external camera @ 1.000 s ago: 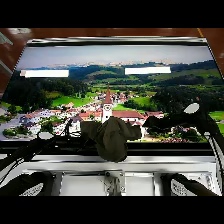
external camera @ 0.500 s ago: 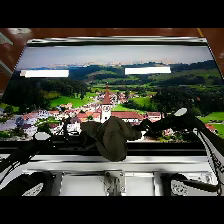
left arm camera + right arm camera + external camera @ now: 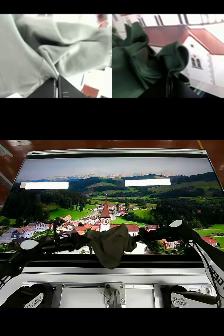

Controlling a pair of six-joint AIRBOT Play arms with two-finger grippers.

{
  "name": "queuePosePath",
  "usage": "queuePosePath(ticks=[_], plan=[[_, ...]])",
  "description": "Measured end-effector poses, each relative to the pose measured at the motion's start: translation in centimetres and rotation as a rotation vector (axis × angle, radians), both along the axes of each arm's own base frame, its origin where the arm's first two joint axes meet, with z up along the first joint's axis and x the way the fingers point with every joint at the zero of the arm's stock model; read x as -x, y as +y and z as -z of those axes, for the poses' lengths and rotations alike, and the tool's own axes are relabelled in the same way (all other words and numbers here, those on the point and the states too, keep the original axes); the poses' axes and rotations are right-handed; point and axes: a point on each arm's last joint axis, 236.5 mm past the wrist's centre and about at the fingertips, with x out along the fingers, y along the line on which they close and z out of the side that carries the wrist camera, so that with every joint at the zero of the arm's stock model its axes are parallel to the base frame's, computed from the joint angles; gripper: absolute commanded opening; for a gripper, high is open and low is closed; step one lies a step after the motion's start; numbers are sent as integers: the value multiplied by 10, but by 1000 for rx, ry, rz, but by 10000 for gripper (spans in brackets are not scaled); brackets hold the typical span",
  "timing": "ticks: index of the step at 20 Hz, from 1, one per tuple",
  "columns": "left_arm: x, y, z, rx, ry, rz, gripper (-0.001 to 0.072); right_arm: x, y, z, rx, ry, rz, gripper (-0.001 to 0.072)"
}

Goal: Fold the shirts.

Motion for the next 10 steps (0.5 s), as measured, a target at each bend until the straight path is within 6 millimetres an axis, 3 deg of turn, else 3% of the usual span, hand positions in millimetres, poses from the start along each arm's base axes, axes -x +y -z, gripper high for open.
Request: queuePosePath(ticks=[2, 5, 8, 10], plan=[[-25, 13, -43, 14, -136, -31, 41, -18, 1, -30, -1, -139, -34, 55], [-61, 39, -147, 22, -422, -93, 41, -57, -5, -110, 17, -440, -62, 54], [-69, 69, -278, 2, -749, -165, 42, -90, -20, -242, 58, -828, -16, 54], [-54, 85, -367, -21, -967, -219, 41, -89, -29, -340, 88, -1089, 34, 54]])
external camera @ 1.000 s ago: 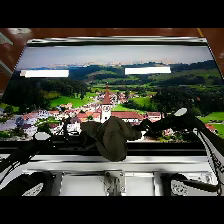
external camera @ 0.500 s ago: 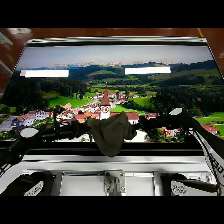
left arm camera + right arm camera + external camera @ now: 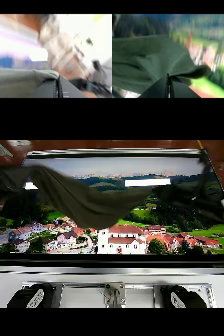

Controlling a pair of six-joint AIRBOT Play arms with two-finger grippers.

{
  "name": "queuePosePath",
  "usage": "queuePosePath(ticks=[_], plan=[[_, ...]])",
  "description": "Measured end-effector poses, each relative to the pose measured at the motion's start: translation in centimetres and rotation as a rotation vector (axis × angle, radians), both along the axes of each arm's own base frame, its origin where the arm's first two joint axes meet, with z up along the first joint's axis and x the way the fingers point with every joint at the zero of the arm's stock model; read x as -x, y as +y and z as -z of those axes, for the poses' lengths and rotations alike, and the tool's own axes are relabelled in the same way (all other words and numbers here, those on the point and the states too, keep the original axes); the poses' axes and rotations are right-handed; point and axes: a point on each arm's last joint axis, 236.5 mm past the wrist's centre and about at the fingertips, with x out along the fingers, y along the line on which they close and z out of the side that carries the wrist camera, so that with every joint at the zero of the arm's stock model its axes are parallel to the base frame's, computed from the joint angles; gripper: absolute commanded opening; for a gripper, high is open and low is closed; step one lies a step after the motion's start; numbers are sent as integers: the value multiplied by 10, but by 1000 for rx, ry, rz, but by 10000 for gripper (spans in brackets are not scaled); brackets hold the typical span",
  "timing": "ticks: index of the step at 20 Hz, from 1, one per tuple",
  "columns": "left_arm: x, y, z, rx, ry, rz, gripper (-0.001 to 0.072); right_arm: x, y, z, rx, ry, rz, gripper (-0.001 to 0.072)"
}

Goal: Fold the shirts.

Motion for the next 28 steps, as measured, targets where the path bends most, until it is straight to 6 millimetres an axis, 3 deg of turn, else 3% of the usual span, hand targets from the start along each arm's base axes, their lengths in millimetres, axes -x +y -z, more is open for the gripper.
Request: queuePosePath(ticks=[1, 3, 5, 8, 9, 11, 14, 18, 21, 24, 28], plan=[[12, 8, -40, -19, -102, -41, 41, 8, -3, -45, 0, -119, 19, 54], [37, 17, -99, -70, -263, -114, 41, 35, -9, -127, -8, -328, 59, 54], [61, 22, -136, -123, -374, -175, 41, 68, -14, -192, -24, -495, 89, 54], [84, 24, -158, -216, -454, -244, 40, 111, -20, -244, -12, -628, 128, 54], [88, 25, -154, -264, -448, -263, 41, 122, -24, -253, 3, -648, 148, 54], [88, 29, -130, -395, -381, -300, 41, 137, -33, -252, 55, -632, 193, 54], [78, 56, -76, -608, -191, -379, 42, 146, -52, -215, 176, -480, 252, 54], [77, 100, -5, -810, 80, -446, 42, 155, -73, -109, 333, -38, 250, 54], [70, 115, 45, -856, 248, -423, 42, 161, -81, -31, 381, 276, 225, 54], [49, 120, 110, -841, 410, -352, 42, 158, -86, 41, 389, 501, 222, 54], [-4, 87, 170, -606, 463, -243, 42, 130, -87, 125, 301, 620, 301, 55]])
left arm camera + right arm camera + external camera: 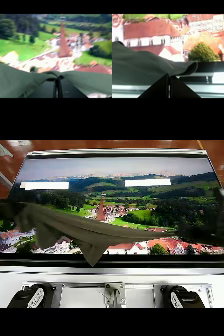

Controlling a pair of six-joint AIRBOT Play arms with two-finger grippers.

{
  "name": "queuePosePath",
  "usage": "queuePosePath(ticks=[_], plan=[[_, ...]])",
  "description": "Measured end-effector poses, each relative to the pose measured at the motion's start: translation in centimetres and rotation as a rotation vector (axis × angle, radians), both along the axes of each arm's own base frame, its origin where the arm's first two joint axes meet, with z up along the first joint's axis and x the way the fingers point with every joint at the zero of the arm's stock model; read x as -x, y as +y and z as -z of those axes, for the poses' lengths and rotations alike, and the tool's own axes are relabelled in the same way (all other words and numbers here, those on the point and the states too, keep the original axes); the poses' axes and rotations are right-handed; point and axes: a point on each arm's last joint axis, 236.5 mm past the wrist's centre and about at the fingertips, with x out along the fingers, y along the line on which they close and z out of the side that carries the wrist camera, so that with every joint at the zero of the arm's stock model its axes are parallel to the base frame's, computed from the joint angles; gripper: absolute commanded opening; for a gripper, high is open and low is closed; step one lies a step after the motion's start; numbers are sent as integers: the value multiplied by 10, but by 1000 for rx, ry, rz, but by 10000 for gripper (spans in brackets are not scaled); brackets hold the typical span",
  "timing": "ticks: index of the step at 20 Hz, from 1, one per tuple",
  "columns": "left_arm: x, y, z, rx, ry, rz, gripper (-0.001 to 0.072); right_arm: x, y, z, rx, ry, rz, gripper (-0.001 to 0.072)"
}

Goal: Fold the shirts.

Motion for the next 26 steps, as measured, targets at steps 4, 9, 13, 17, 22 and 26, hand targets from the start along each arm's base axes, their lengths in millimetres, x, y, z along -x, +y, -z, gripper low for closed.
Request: queuePosePath(ticks=[4, 9, 13, 17, 22, 26], plan=[[-65, -25, 53, 162, -1, -21, 43, -43, -3, 35, -99, -101, 179, 55], [-103, -52, 155, 203, 192, -22, 299, -80, -13, 56, -155, -155, 312, 55], [-90, -72, 198, 273, 377, -4, 615, -88, -12, 78, -178, -100, 343, 55], [-62, -53, 192, 258, 463, 37, 430, -89, -13, 89, -161, -77, 336, 55], [5, -1, 213, 88, 639, -3, 713, -76, -17, 102, -89, -25, 272, 55], [44, -25, 251, 180, 762, -8, 711, -69, -18, 108, -56, 5, 239, 55]])
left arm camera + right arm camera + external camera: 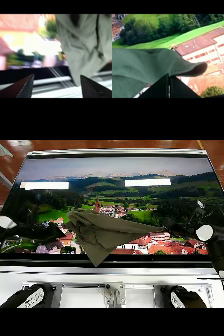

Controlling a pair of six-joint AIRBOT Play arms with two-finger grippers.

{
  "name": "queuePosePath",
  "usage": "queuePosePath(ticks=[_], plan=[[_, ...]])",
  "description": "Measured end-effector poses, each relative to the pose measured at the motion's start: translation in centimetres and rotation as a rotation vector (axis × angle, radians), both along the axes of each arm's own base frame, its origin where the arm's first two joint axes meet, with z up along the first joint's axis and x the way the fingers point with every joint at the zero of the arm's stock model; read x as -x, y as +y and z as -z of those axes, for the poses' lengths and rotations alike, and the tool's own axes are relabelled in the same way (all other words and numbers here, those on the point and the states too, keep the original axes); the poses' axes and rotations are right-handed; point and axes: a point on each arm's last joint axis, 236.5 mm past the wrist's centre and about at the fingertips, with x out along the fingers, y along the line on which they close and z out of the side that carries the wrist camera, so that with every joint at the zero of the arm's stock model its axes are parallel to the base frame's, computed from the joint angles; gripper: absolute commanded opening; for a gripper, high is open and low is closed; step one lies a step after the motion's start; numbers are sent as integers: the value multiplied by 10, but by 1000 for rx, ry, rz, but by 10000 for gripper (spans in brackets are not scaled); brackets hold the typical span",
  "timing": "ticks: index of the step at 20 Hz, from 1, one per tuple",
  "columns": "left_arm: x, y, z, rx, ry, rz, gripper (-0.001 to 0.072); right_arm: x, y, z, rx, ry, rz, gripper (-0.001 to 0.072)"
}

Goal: Fold the shirts.

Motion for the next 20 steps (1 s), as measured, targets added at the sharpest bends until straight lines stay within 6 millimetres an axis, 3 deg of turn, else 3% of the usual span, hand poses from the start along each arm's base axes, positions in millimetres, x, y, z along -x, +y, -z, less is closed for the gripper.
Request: queuePosePath(ticks=[6, 12, 14, 16, 17, 20], plan=[[7, -62, 52, 105, 50, -68, 712, 3, 0, 2, 9, 13, -12, 55], [-2, -101, 79, 156, 70, -109, 684, 3, 12, -2, -60, 13, -3, 55], [-6, -104, 84, 152, 67, -119, 328, 3, 17, -3, -83, 13, -1, 55], [-14, -103, 88, 138, 49, -135, 103, 2, 19, -4, -95, 12, 0, 55], [-21, -103, 88, 139, 36, -153, 42, 2, 20, -4, -99, 11, 0, 56], [-36, -110, 71, 164, -24, -125, 39, 2, 21, -5, -103, 9, -4, 55]])
